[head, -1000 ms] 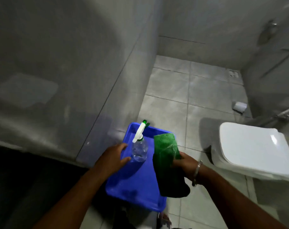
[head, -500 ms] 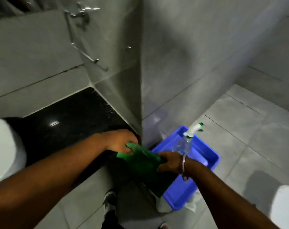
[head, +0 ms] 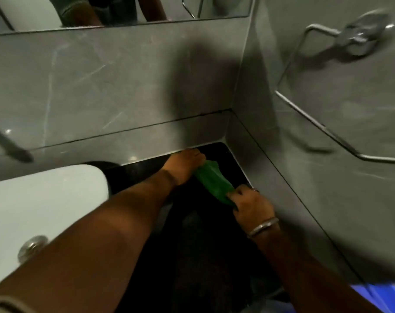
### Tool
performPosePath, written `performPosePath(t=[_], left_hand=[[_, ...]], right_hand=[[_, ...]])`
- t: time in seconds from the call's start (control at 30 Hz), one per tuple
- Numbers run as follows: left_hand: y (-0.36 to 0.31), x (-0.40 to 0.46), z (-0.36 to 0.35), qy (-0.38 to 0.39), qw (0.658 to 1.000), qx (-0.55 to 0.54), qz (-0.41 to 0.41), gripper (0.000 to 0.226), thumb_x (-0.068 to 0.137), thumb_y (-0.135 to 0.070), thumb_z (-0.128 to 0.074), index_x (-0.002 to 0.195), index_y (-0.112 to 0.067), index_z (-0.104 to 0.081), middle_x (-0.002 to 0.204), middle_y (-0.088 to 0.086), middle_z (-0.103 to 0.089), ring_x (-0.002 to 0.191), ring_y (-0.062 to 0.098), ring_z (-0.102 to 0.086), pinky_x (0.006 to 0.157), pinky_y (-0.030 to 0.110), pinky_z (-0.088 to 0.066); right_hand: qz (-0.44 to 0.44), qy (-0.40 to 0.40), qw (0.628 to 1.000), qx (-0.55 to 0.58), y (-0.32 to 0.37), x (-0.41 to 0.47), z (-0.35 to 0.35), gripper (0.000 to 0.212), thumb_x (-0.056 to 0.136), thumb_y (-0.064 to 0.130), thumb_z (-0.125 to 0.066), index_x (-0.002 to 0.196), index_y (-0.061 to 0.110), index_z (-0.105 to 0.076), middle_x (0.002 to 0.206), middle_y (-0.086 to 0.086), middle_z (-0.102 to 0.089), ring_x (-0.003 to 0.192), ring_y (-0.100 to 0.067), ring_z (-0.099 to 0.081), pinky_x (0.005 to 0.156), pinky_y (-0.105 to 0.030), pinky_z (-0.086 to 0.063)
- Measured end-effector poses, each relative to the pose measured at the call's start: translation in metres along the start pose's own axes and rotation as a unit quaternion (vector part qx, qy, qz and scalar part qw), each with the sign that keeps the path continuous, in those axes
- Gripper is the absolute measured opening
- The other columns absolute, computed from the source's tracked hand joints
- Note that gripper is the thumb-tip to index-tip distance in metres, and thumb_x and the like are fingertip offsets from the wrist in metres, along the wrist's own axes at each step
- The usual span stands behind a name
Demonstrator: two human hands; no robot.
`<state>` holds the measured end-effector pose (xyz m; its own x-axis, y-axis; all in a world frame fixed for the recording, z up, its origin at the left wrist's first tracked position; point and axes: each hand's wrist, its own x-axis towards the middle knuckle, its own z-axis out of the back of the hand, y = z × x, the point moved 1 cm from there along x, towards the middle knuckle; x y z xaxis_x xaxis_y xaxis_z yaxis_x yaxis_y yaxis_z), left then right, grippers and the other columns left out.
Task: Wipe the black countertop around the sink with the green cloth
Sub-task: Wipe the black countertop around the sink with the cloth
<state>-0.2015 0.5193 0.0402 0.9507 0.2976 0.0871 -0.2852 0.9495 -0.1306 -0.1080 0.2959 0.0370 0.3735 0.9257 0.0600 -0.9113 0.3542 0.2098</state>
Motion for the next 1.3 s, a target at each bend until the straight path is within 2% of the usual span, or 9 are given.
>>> performPosePath(t=[0.13,0.27,0.37,0.4,0.47,0.53,0.67,1.0,1.3], left_hand=[[0.033,0.048,-0.058,0.017,0.999,-0.014,0.047,0.017,0.091,-0.016,-0.052,0.107,-0.012,-0.057,0.117,0.013,-0.056,0.108,0.035,-0.055,0.081,0.046,-0.049],[0.061,0.041,-0.103,0.028,0.992,-0.066,0.101,0.026,0.090,-0.022,-0.055,0.114,-0.017,-0.060,0.128,0.013,-0.057,0.116,0.034,-0.055,0.091,0.043,-0.047],[0.075,0.019,-0.116,0.008,0.971,-0.085,0.223,0.042,0.093,-0.025,-0.049,0.134,-0.017,-0.052,0.147,0.012,-0.046,0.135,0.032,-0.043,0.112,0.046,-0.030],[0.077,0.010,-0.121,0.011,0.959,-0.080,0.272,0.048,0.094,-0.031,-0.047,0.140,-0.018,-0.045,0.153,0.011,-0.038,0.142,0.031,-0.035,0.117,0.048,-0.022],[0.076,-0.008,-0.131,0.022,0.937,-0.075,0.340,0.063,0.096,-0.049,-0.040,0.151,-0.021,-0.029,0.162,0.012,-0.021,0.150,0.031,-0.016,0.120,0.052,-0.006],[0.072,-0.019,-0.138,0.021,0.932,-0.058,0.358,0.072,0.094,-0.059,-0.032,0.155,-0.024,-0.016,0.165,0.012,-0.010,0.152,0.032,-0.006,0.119,0.055,0.002],[0.072,-0.015,-0.143,-0.011,0.933,-0.050,0.357,0.074,0.093,-0.059,-0.033,0.155,-0.024,-0.015,0.165,0.015,-0.009,0.151,0.034,-0.007,0.120,0.058,0.001],[0.072,-0.015,-0.139,0.001,0.937,-0.029,0.349,0.073,0.093,-0.057,-0.031,0.156,-0.024,-0.013,0.165,0.016,-0.007,0.152,0.033,-0.007,0.120,0.059,-0.002],[0.075,-0.014,-0.140,0.002,0.936,-0.026,0.350,0.074,0.091,-0.060,-0.027,0.155,-0.024,-0.017,0.164,0.016,-0.013,0.151,0.033,-0.009,0.120,0.060,-0.005]], right_hand=[[0.053,0.043,0.993,-0.092,-0.005,0.032,-0.038,0.049,0.051,0.010,-0.084,0.098,0.019,-0.075,0.096,-0.015,-0.073,0.069,-0.037,-0.070,0.051,-0.038,-0.058],[0.053,0.263,0.961,-0.066,-0.004,0.029,-0.073,0.052,0.081,0.027,-0.060,0.132,0.017,-0.056,0.142,-0.017,-0.052,0.117,-0.041,-0.058,0.096,-0.047,-0.048],[0.055,0.161,0.980,-0.102,0.003,0.054,-0.077,0.032,0.084,0.034,-0.051,0.107,0.017,-0.065,0.109,-0.013,-0.067,0.087,-0.037,-0.067,0.072,-0.043,-0.052],[0.048,0.127,0.986,-0.092,0.004,0.068,-0.081,0.035,0.085,0.035,-0.051,0.111,0.016,-0.064,0.111,-0.014,-0.067,0.091,-0.037,-0.066,0.074,-0.044,-0.053],[0.034,0.130,0.990,-0.043,0.007,0.100,-0.094,0.054,0.090,0.039,-0.046,0.138,0.014,-0.046,0.142,-0.019,-0.048,0.127,-0.039,-0.048,0.102,-0.049,-0.043],[0.021,0.154,0.987,-0.031,0.009,0.126,-0.117,0.071,0.092,0.046,-0.042,0.152,0.016,-0.018,0.161,-0.015,-0.017,0.147,-0.035,-0.014,0.119,-0.048,-0.017],[-0.037,0.119,0.992,-0.036,0.001,0.171,-0.150,0.077,0.092,0.047,-0.038,0.153,0.017,-0.002,0.163,-0.014,-0.001,0.149,-0.036,0.001,0.119,-0.051,-0.002],[-0.111,0.134,0.983,-0.054,-0.066,0.228,-0.138,0.082,0.086,0.045,-0.042,0.153,0.018,-0.002,0.163,-0.012,-0.001,0.149,-0.033,-0.006,0.121,-0.047,-0.010],[-0.152,0.172,0.971,-0.063,-0.066,0.046,-0.118,0.087,0.075,0.035,-0.052,0.151,0.009,-0.017,0.160,-0.024,-0.011,0.147,-0.040,-0.012,0.118,-0.050,-0.014]])
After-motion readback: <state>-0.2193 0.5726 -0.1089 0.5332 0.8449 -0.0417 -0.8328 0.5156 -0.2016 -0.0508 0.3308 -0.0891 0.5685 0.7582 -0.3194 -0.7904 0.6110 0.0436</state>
